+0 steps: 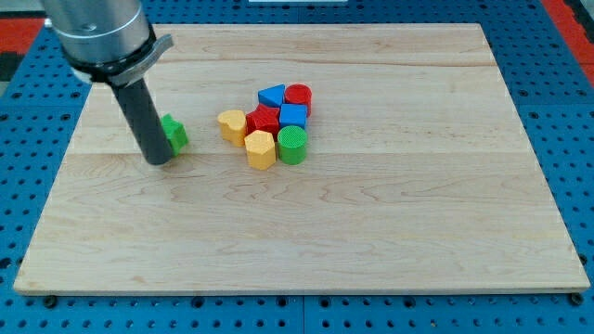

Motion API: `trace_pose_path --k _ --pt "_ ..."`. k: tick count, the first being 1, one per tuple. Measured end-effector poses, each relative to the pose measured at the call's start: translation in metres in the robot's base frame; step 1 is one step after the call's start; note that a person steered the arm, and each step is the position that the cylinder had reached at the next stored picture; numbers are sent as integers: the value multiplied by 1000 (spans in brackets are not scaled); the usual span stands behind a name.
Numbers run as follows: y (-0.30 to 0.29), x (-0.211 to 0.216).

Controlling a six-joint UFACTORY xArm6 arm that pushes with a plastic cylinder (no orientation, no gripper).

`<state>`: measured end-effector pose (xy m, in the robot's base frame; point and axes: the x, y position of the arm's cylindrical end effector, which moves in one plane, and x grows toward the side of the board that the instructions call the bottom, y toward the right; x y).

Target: Move the green star to the top left of the red star

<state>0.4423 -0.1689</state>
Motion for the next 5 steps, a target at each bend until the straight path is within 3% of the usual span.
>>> trace_pose_path --k 1,3,4,5 --pt "0 -49" --pt "-69 -90" --pt "36 -94" --pt "71 -88"
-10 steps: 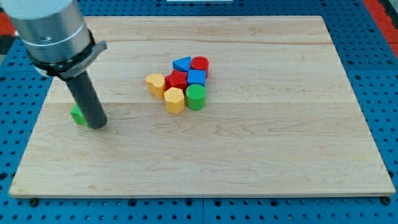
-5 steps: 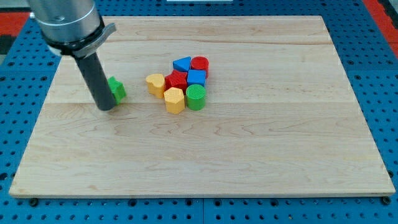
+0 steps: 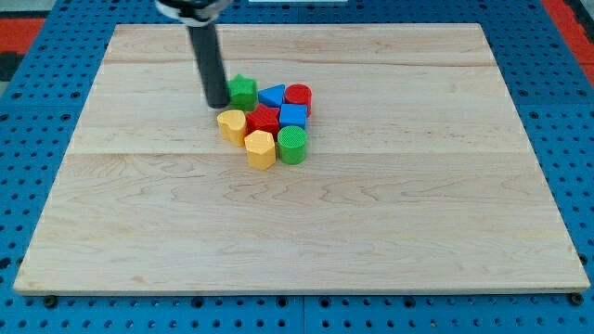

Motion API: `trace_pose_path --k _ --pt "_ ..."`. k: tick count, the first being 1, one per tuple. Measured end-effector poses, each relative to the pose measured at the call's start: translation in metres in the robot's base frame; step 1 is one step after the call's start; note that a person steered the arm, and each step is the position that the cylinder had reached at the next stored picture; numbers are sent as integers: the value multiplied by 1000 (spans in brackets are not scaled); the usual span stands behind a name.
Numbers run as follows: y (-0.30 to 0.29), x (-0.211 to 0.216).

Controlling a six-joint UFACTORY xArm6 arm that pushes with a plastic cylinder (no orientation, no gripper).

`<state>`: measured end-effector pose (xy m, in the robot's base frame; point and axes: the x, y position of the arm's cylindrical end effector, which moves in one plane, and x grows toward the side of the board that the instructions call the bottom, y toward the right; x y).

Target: Move the green star to the top left of the red star

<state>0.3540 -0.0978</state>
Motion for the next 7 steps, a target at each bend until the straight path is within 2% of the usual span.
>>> trace_pose_path --k 1,2,3,4,5,7 --pt "-9 -54" --pt "52 -86" --pt "56 -52" --pt "22 -94" --pt "22 -90" --pt "1 -42"
